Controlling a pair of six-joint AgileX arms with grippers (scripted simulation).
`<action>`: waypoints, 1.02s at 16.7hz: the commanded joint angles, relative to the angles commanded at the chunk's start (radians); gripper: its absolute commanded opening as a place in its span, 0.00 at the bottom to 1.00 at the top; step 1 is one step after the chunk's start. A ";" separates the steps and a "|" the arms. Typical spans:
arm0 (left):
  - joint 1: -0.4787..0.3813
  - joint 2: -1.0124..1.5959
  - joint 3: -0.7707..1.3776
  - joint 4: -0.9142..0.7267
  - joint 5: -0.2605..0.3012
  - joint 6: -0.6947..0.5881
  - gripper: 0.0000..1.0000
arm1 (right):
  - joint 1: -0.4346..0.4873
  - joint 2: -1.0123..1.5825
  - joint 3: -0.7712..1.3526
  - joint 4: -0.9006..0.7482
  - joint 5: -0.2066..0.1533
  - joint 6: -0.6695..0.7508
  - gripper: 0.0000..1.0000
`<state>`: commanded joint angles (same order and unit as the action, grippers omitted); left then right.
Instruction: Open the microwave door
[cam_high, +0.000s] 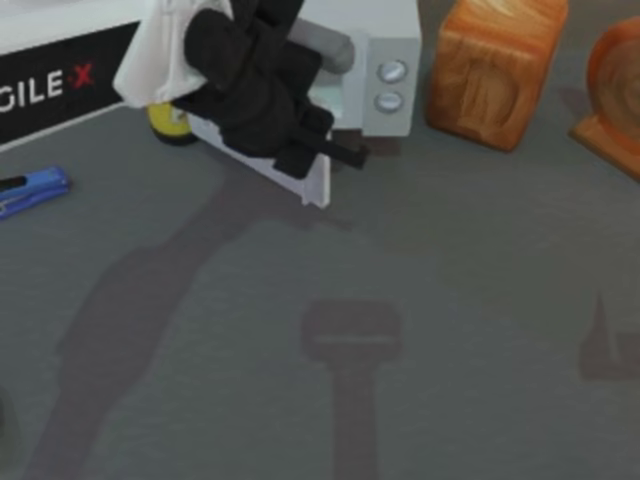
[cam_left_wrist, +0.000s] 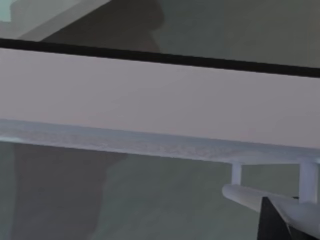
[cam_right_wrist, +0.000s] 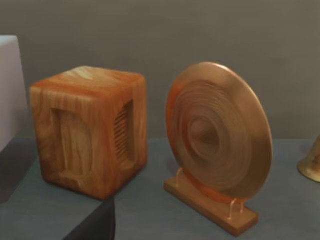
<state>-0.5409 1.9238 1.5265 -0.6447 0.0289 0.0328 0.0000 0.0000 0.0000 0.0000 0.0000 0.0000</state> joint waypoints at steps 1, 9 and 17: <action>0.006 -0.007 -0.009 0.002 0.006 0.015 0.00 | 0.000 0.000 0.000 0.000 0.000 0.000 1.00; 0.025 -0.029 -0.037 0.008 0.027 0.065 0.00 | 0.000 0.000 0.000 0.000 0.000 0.000 1.00; 0.025 -0.029 -0.037 0.008 0.027 0.065 0.00 | 0.000 0.000 0.000 0.000 0.000 0.000 1.00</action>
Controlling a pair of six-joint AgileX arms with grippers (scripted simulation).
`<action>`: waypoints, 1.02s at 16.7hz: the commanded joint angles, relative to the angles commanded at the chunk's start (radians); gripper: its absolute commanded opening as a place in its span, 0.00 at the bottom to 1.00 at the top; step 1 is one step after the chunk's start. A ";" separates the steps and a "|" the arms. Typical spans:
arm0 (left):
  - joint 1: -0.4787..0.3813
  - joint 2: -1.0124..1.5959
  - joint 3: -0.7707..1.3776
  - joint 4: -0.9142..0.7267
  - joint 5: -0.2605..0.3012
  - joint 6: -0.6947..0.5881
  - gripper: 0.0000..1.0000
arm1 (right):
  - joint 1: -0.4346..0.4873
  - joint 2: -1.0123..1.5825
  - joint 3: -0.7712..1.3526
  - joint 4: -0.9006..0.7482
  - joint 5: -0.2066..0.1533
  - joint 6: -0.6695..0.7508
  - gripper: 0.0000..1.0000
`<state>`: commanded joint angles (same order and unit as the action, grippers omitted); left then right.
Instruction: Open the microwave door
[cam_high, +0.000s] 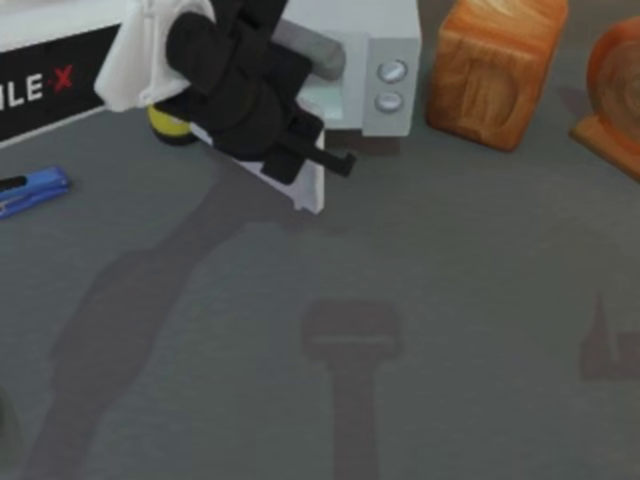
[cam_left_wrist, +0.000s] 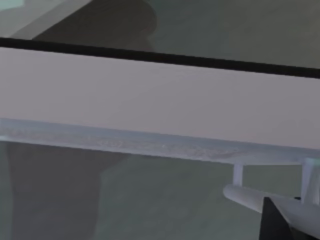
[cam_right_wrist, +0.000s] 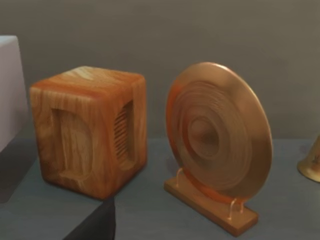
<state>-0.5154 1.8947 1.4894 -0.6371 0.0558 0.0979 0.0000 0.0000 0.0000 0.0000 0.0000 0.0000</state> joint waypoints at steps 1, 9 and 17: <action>0.000 0.000 0.000 0.000 0.000 0.000 0.00 | 0.000 0.000 0.000 0.000 0.000 0.000 1.00; 0.000 0.000 0.000 0.000 0.000 0.000 0.00 | 0.000 0.000 0.000 0.000 0.000 0.000 1.00; 0.012 -0.019 -0.025 0.002 0.030 0.041 0.00 | 0.000 0.000 0.000 0.000 0.000 0.000 1.00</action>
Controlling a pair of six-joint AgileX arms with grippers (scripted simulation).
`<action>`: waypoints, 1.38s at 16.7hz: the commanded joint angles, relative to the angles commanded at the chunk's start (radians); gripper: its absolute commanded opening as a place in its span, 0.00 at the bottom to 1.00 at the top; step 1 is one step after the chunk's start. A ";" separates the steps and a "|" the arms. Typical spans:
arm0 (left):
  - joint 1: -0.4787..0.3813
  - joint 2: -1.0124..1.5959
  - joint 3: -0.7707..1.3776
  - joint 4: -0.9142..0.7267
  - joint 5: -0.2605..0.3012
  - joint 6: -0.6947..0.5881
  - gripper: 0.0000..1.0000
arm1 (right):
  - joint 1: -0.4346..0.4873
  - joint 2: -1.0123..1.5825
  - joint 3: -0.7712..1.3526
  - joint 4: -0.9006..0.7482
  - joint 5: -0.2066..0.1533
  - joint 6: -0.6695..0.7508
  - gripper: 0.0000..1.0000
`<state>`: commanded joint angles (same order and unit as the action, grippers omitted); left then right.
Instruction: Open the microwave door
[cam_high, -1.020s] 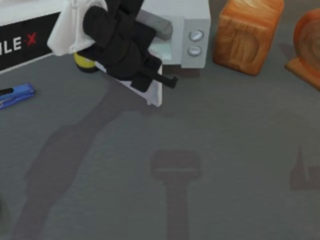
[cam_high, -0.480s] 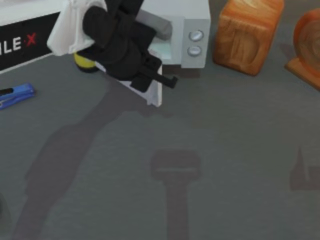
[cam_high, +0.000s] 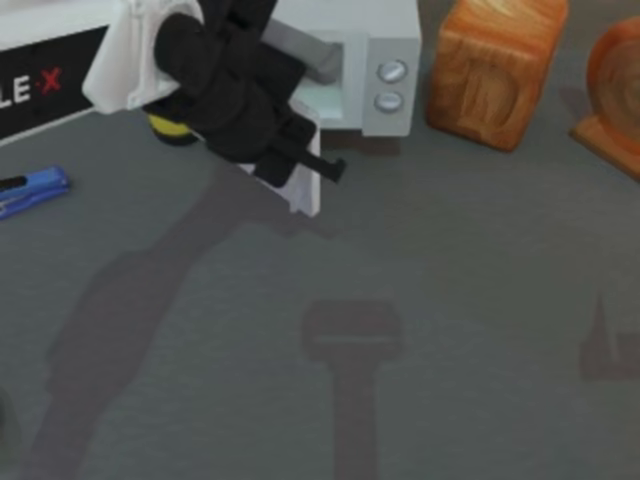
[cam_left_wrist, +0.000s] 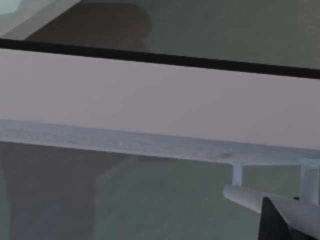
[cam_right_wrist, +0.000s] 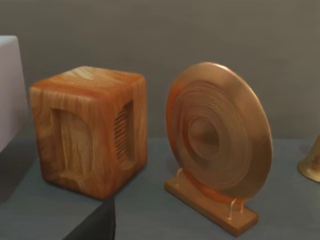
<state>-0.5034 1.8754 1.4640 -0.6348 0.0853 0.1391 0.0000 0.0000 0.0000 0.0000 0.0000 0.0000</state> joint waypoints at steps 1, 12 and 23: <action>0.007 -0.007 -0.008 0.001 0.008 0.018 0.00 | 0.000 0.000 0.000 0.000 0.000 0.000 1.00; 0.015 -0.014 -0.018 0.001 0.016 0.038 0.00 | 0.000 0.000 0.000 0.000 0.000 0.000 1.00; 0.015 -0.014 -0.018 0.001 0.016 0.038 0.00 | 0.000 0.000 0.000 0.000 0.000 0.000 1.00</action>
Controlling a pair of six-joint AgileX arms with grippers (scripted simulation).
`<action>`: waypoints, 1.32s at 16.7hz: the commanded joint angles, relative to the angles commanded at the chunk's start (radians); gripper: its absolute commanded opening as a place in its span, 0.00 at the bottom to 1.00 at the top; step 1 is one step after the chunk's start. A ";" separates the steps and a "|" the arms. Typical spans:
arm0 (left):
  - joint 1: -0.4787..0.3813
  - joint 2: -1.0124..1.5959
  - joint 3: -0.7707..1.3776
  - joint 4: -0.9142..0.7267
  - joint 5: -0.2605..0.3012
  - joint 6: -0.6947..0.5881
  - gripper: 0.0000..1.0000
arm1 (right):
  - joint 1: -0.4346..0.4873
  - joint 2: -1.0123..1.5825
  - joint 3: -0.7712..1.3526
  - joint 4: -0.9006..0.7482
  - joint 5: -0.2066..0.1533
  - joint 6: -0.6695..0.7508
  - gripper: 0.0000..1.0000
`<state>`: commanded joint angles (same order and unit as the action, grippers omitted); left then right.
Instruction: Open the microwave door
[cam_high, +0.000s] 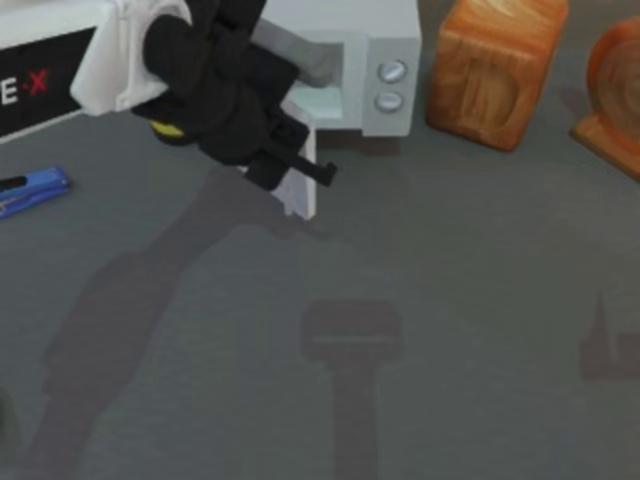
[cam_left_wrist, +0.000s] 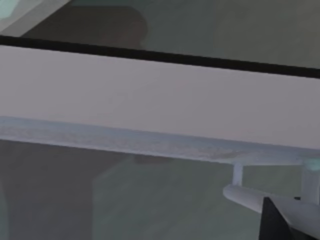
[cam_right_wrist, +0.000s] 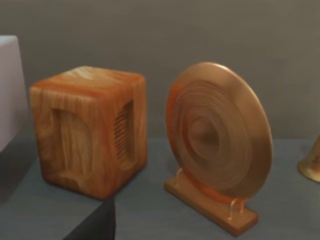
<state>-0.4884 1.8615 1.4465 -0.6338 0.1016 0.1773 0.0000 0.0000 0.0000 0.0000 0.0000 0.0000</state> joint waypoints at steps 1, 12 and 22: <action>0.000 0.000 0.000 0.000 0.000 0.000 0.00 | 0.000 0.000 0.000 0.000 0.000 0.000 1.00; 0.031 -0.030 -0.037 -0.004 0.048 0.086 0.00 | 0.000 0.000 0.000 0.000 0.000 0.000 1.00; 0.031 -0.030 -0.037 -0.004 0.049 0.086 0.00 | 0.000 0.000 0.000 0.000 0.000 0.000 1.00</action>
<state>-0.4572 1.8318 1.4098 -0.6377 0.1503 0.2638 0.0000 0.0000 0.0000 0.0000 0.0000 0.0000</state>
